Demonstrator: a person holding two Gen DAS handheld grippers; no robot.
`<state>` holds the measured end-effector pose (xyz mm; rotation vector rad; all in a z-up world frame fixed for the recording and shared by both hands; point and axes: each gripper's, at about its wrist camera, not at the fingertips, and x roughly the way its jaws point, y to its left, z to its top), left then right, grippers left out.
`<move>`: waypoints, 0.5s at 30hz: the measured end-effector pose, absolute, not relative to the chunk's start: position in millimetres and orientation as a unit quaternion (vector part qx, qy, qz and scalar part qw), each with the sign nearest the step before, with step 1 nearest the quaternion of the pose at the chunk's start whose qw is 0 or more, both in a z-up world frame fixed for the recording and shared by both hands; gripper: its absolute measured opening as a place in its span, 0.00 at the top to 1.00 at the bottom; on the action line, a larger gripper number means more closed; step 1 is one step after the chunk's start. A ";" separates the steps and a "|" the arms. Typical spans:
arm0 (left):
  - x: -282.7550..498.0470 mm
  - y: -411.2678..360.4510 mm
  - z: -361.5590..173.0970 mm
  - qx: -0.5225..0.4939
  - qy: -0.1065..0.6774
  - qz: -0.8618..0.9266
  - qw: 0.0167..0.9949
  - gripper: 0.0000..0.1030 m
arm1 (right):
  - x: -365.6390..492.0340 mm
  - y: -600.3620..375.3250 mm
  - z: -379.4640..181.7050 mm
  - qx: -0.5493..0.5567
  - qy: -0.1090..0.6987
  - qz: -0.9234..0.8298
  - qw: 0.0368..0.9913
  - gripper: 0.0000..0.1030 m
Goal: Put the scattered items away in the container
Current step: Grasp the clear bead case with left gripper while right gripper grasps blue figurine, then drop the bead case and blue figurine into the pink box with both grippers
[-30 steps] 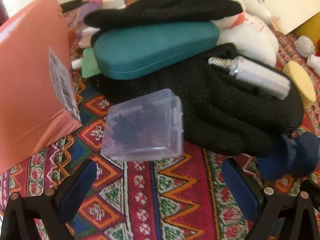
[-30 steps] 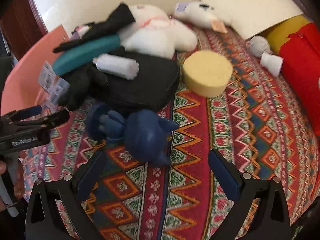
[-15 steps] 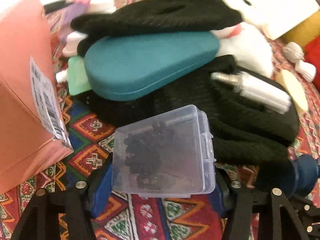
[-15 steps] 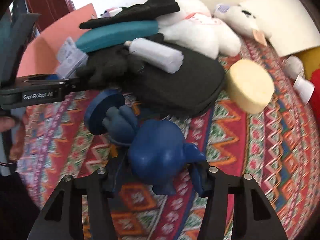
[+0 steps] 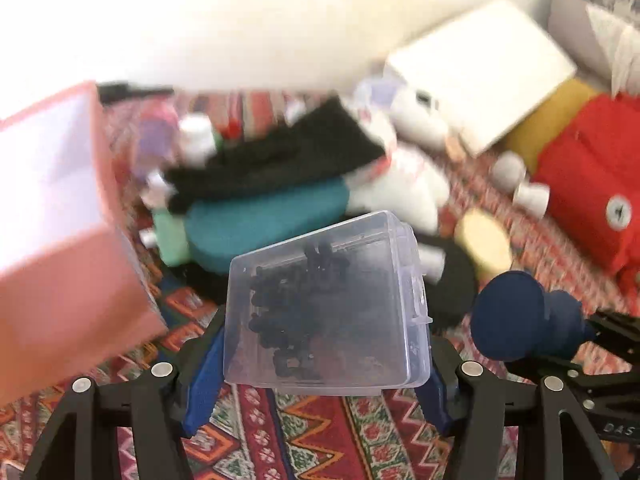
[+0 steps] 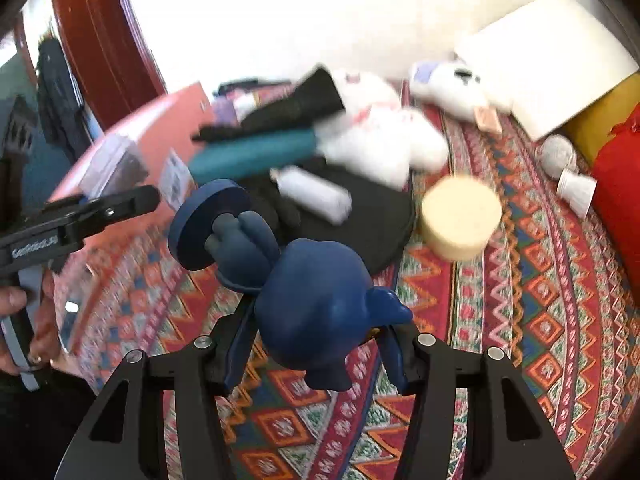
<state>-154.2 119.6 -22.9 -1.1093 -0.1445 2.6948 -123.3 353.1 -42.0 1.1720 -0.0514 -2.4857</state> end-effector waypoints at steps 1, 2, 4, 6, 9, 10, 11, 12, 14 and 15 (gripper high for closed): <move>-150.8 112.1 -15.9 -0.369 -0.060 0.921 0.108 0.34 | -124.8 347.5 -34.5 0.412 -0.023 -0.889 0.197 0.44; -147.5 104.0 -7.6 -0.359 -0.070 0.925 0.101 0.34 | -126.1 342.3 -27.7 0.406 -0.029 -0.891 0.200 0.44; -143.1 90.4 6.9 -0.341 -0.073 0.933 0.085 0.34 | -126.1 323.5 -11.4 0.389 -0.037 -0.896 0.211 0.44; -141.1 71.1 23.2 -0.319 -0.067 0.944 0.060 0.34 | -132.2 300.3 1.7 0.373 -0.038 -0.900 0.223 0.44; -141.4 35.3 40.8 -0.297 -0.063 0.953 0.019 0.34 | -141.6 256.0 20.6 0.348 -0.037 -0.902 0.253 0.44; -142.1 18.5 45.3 -0.293 -0.064 0.954 0.001 0.34 | -144.4 242.4 23.4 0.342 -0.033 -0.902 0.260 0.44; -143.9 3.1 47.5 -0.293 -0.066 0.954 -0.014 0.34 | -146.5 227.4 26.1 0.337 -0.030 -0.902 0.269 0.44; -146.8 -16.2 46.7 -0.298 -0.070 0.952 -0.032 0.34 | -149.3 210.8 28.2 0.332 -0.026 -0.901 0.278 0.44; -153.1 -45.4 40.7 -0.311 -0.080 0.945 -0.056 0.34 | -156.3 179.4 30.0 0.328 -0.018 -0.897 0.296 0.44; -157.8 -59.7 35.6 -0.321 -0.084 0.941 -0.066 0.34 | -161.6 161.5 30.3 0.326 -0.013 -0.895 0.304 0.44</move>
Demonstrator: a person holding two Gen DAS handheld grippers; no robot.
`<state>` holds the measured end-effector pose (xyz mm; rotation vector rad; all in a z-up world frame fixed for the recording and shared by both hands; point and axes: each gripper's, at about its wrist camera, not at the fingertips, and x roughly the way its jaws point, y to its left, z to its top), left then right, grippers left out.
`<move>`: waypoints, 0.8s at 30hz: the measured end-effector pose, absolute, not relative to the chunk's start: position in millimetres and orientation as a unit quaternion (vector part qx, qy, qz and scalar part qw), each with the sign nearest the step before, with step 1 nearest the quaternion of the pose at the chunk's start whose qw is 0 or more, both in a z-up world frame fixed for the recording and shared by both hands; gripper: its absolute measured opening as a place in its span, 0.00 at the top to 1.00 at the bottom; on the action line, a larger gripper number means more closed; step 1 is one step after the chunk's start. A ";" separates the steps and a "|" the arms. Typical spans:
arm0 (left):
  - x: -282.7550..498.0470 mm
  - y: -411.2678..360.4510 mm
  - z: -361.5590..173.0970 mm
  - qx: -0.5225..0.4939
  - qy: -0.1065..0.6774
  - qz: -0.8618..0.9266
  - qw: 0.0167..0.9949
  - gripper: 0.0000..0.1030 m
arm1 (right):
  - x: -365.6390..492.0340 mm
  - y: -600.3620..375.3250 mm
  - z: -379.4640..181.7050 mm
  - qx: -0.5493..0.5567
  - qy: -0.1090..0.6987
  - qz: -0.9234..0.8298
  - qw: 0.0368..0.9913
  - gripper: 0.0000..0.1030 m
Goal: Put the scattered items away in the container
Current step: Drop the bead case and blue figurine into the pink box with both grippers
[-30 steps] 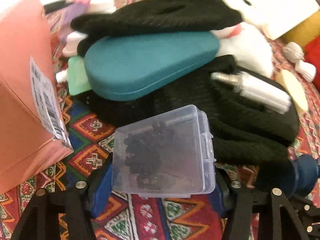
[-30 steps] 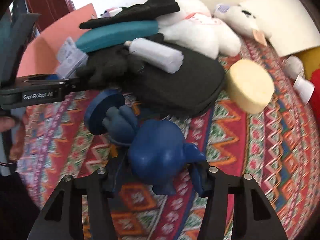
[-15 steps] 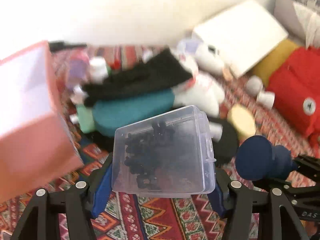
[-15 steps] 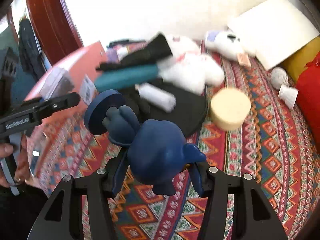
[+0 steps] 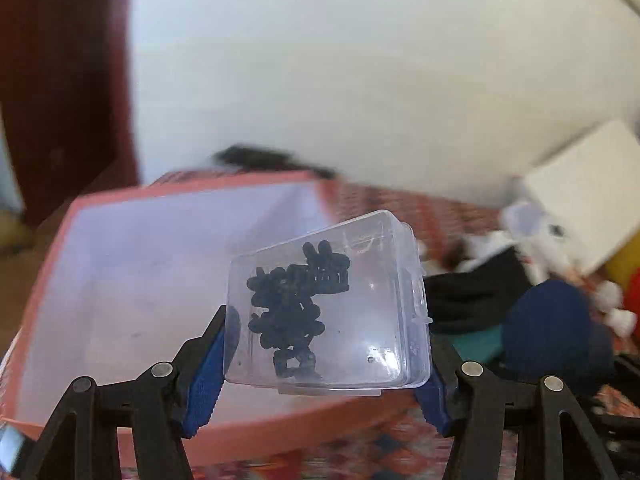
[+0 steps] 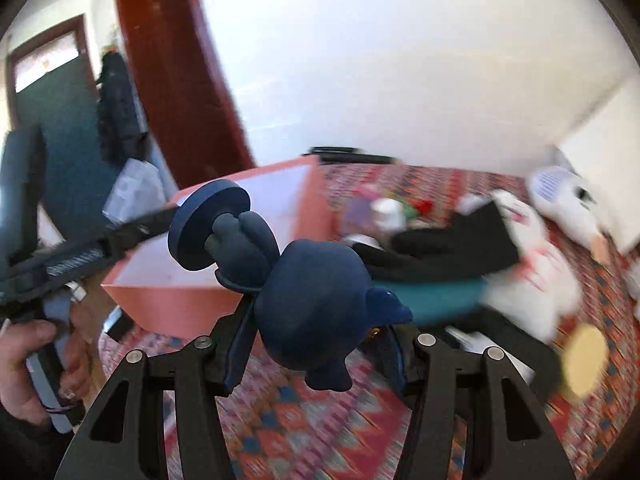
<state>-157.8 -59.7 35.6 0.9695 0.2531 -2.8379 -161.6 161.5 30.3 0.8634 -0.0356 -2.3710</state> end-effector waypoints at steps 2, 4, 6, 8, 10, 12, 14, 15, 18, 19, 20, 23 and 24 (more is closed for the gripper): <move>-167.4 -87.7 20.7 0.346 0.093 -0.930 0.085 0.34 | -168.5 131.4 26.1 0.324 -0.001 -0.893 0.313 0.44; -173.4 -102.7 8.2 0.364 0.096 -0.922 0.091 0.34 | -176.0 107.5 22.0 0.322 0.013 -0.892 0.317 0.44; -175.2 -110.2 2.6 0.370 0.091 -0.918 0.108 0.34 | -184.4 84.5 15.8 0.324 0.029 -0.890 0.318 0.44; -177.2 -115.9 -2.3 0.375 0.087 -0.914 0.131 0.13 | -192.2 70.8 11.0 0.331 0.038 -0.887 0.319 0.44; -176.2 -125.1 -5.9 0.375 0.085 -0.909 0.160 0.01 | -199.2 56.2 2.7 0.345 0.060 -0.880 0.319 0.38; -170.8 -135.2 -9.0 0.377 0.088 -0.904 0.180 0.00 | -199.8 48.5 -2.1 0.342 0.073 -0.879 0.324 0.19; -165.4 -144.7 -14.0 0.382 0.100 -0.900 0.184 0.00 | -200.6 55.7 -1.0 0.323 0.065 -0.887 0.324 0.10; -165.5 -150.6 -17.1 0.386 0.107 -0.897 0.186 0.00 | -201.0 58.8 0.6 0.316 0.062 -0.890 0.324 0.08; -159.4 -163.3 -24.3 0.395 0.114 -0.889 0.199 0.01 | -203.8 65.1 9.7 0.296 0.049 -0.899 0.321 0.07; -155.6 -167.4 -25.7 0.397 0.114 -0.887 0.205 0.01 | -206.0 69.4 11.3 0.291 0.043 -0.905 0.309 0.07; -153.0 -171.2 -26.7 0.399 0.113 -0.885 0.211 0.01 | -210.5 74.0 10.3 0.292 0.037 -0.910 0.292 0.07; -148.7 -181.5 -34.2 0.410 0.102 -0.875 0.234 0.01 | -231.3 92.7 -6.0 0.321 -0.009 -0.912 0.256 0.07; -147.5 -184.2 -37.7 0.416 0.092 -0.870 0.249 0.01 | -239.2 99.0 -15.4 0.342 -0.044 -0.901 0.264 0.08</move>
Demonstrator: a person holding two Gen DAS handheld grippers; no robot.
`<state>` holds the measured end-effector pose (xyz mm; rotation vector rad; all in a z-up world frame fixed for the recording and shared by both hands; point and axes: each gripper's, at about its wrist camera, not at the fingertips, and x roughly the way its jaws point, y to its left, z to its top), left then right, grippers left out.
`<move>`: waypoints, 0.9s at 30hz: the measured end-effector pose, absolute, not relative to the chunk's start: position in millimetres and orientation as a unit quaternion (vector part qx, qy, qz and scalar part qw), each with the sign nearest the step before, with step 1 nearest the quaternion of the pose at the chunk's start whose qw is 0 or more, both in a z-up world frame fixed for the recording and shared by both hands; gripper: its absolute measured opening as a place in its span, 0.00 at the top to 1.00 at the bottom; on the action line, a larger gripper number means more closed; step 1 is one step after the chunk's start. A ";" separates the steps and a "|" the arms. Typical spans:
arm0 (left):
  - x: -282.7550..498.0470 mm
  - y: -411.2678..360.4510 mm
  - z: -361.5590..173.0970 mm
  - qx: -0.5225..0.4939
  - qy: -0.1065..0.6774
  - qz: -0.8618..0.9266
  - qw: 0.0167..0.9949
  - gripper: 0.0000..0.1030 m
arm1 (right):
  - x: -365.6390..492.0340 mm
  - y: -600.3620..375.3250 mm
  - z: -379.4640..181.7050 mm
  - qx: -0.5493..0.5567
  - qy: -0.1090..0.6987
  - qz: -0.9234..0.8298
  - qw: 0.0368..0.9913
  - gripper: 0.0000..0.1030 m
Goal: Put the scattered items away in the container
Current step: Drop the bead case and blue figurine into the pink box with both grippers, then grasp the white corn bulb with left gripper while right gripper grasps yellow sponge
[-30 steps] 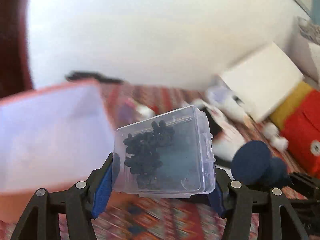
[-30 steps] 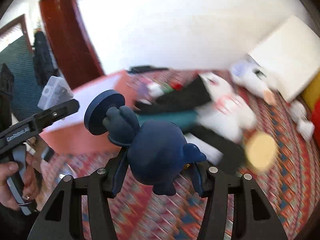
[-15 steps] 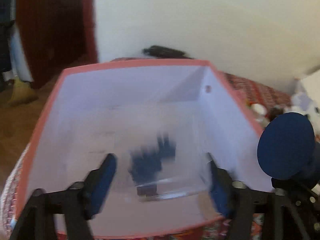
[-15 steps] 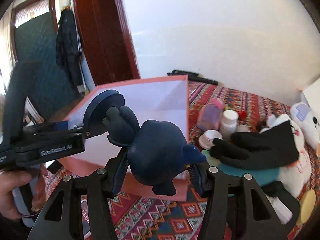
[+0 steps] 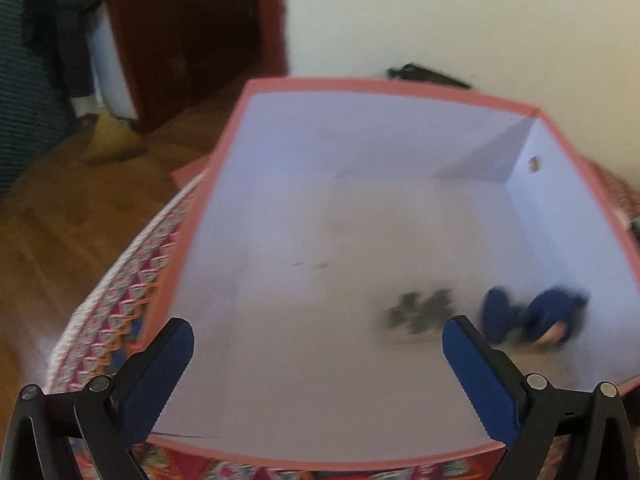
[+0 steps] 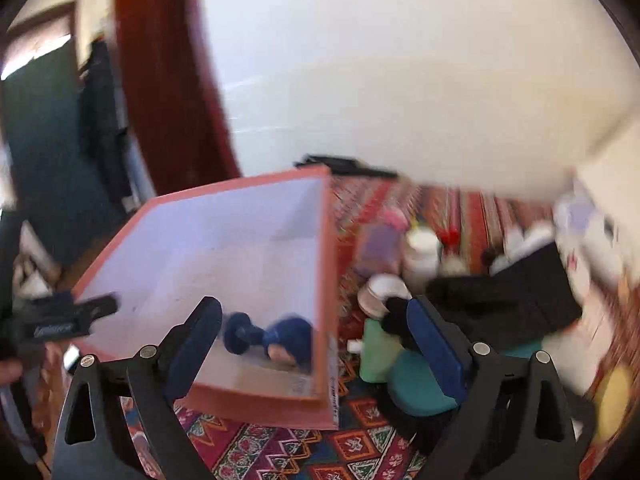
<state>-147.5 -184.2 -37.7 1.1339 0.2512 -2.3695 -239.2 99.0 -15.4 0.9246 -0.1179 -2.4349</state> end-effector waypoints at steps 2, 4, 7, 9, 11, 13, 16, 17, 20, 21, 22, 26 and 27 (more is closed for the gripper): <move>-147.7 -187.0 -46.9 0.430 0.071 -0.863 0.257 0.01 | -253.0 106.8 -33.9 0.385 -0.120 -0.863 0.304 0.15; -147.4 -186.1 -51.2 0.437 0.060 -0.862 0.251 0.01 | -261.1 105.2 -53.6 0.429 -0.187 -0.813 0.347 0.23; -144.8 -190.3 -49.6 0.439 0.059 -0.861 0.250 0.01 | -251.2 95.3 -66.9 0.444 -0.189 -0.811 0.331 0.22; -142.4 -201.1 -49.4 0.442 0.062 -0.856 0.261 0.01 | -236.7 86.5 -70.6 0.447 -0.175 -0.814 0.327 0.22; -141.5 -209.6 -49.8 0.445 0.048 -0.849 0.281 0.01 | -222.9 80.8 -72.6 0.454 -0.184 -0.807 0.331 0.22; -140.3 -214.2 -50.9 0.450 0.020 -0.839 0.306 0.01 | -205.6 73.0 -74.1 0.461 -0.188 -0.800 0.336 0.22; -136.9 -219.5 -52.1 0.455 -0.008 -0.827 0.330 0.01 | -181.2 62.9 -76.6 0.464 -0.194 -0.794 0.342 0.20; -136.6 -219.2 -51.7 0.456 -0.012 -0.826 0.332 0.01 | -174.5 61.4 -76.3 0.463 -0.194 -0.794 0.343 0.20; -138.2 -216.1 -46.6 0.453 -0.011 -0.828 0.331 0.01 | -163.9 66.3 -71.4 0.456 -0.191 -0.797 0.348 0.20; -135.2 -215.5 -41.7 0.446 -0.003 -0.830 0.335 0.01 | -159.9 71.9 -67.2 0.452 -0.186 -0.803 0.342 0.20; -131.0 -214.3 -33.8 0.434 0.009 -0.835 0.338 0.01 | -154.2 78.3 -61.0 0.446 -0.181 -0.810 0.335 0.20; -110.0 -200.0 10.7 0.352 0.059 -0.876 0.323 0.01 | -150.9 124.5 -31.5 0.398 -0.178 -0.846 0.307 0.19; -102.1 -190.1 22.7 0.329 0.080 -0.890 0.305 0.01 | -153.1 140.4 -22.8 0.386 -0.182 -0.854 0.296 0.18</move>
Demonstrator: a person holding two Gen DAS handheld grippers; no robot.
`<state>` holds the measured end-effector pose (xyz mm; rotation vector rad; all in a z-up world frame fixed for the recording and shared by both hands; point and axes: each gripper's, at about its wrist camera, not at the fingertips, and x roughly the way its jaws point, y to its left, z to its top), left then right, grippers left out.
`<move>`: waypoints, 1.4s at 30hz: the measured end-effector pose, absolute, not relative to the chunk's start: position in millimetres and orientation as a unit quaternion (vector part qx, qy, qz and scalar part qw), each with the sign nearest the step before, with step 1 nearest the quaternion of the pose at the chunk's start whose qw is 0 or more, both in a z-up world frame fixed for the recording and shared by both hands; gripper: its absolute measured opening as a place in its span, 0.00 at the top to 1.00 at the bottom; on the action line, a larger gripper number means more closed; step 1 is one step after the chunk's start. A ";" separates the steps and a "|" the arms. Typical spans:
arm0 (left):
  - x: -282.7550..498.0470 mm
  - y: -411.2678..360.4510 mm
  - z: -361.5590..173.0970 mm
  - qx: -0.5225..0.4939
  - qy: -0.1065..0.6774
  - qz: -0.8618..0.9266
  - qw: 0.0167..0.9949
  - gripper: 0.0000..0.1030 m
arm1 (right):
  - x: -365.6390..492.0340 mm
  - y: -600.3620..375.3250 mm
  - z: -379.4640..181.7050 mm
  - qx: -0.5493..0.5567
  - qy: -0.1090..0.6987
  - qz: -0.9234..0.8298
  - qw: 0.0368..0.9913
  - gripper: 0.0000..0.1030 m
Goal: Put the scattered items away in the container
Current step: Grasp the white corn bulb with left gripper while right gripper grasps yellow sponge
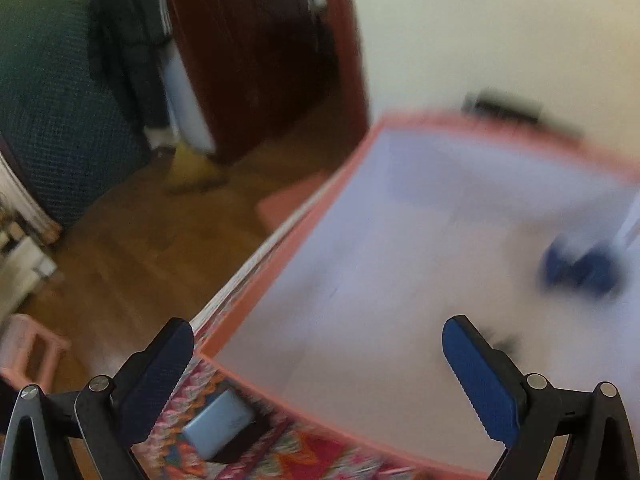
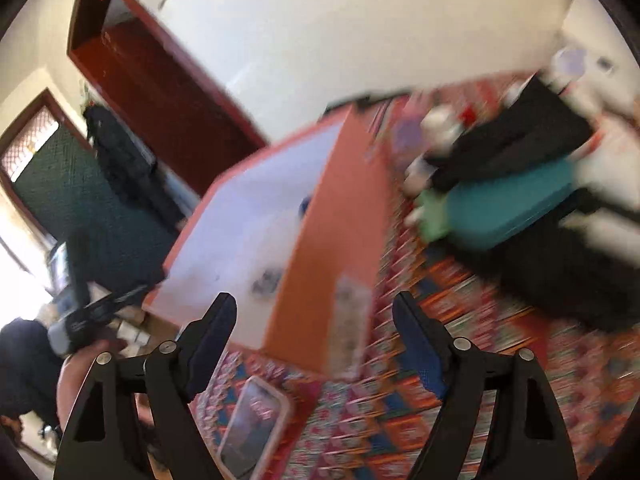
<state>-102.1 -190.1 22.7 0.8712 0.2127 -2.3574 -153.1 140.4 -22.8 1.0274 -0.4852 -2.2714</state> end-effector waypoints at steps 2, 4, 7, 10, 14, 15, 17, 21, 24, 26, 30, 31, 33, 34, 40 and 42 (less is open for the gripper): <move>-94.3 -168.9 37.1 0.301 0.117 -0.910 0.261 0.01 | -157.9 178.2 -6.7 0.364 -0.199 -0.868 0.271 0.17; -96.1 -136.5 43.5 0.291 0.146 -0.925 0.198 0.01 | -160.0 223.8 3.3 0.346 -0.224 -0.879 0.241 0.15; -112.5 -71.5 41.2 0.294 0.147 -0.940 0.093 0.01 | -163.6 296.1 4.8 0.331 -0.268 -0.886 0.184 0.15; -134.3 -1.8 28.4 0.321 0.122 -0.939 0.029 0.01 | -172.1 362.1 -8.1 0.333 -0.344 -0.866 0.144 0.15; -164.3 76.0 -1.4 0.370 0.106 -0.923 -0.034 0.01 | -170.5 434.9 -41.7 0.340 -0.472 -0.808 0.097 0.15; -172.6 95.2 -11.2 0.382 0.094 -0.918 -0.046 0.01 | -169.3 448.5 -53.0 0.342 -0.498 -0.792 0.085 0.15; -183.0 123.3 -27.6 0.401 0.067 -0.912 -0.056 0.01 | -171.4 472.9 -75.9 0.350 -0.532 -0.769 0.058 0.15; -207.1 144.6 -51.4 0.423 0.022 -0.905 -0.046 0.01 | -183.7 504.8 -104.9 0.367 -0.544 -0.754 0.021 0.14; -220.5 159.6 -57.9 0.423 0.003 -0.903 -0.077 0.01 | -202.8 514.5 -113.1 0.388 -0.515 -0.764 -0.005 0.14; -226.6 180.6 -61.4 0.419 -0.024 -0.901 -0.109 0.01 | -215.1 513.0 -113.4 0.397 -0.488 -0.777 -0.016 0.14; -234.3 212.1 -80.8 0.432 -0.043 -0.888 -0.152 0.01 | -237.2 500.3 -112.9 0.416 -0.441 -0.795 -0.024 0.10; -237.5 217.0 -86.9 0.439 -0.043 -0.883 -0.158 0.01 | -242.3 496.9 -113.6 0.421 -0.432 -0.797 -0.027 0.09; -243.8 223.8 -96.7 0.448 -0.047 -0.878 -0.164 0.01 | -252.4 489.9 -115.9 0.431 -0.409 -0.804 -0.029 0.08; -247.9 226.3 -102.1 0.451 -0.054 -0.876 -0.162 0.01 | -256.6 485.9 -116.8 0.437 -0.392 -0.809 -0.031 0.08; -267.4 229.6 -119.3 0.454 -0.063 -0.877 -0.142 0.00 | -282.3 455.7 -129.7 0.478 -0.274 -0.833 -0.048 0.01; -269.0 230.4 -118.4 0.449 -0.059 -0.880 -0.142 0.01 | -285.3 450.9 -130.9 0.479 -0.255 -0.838 -0.051 0.10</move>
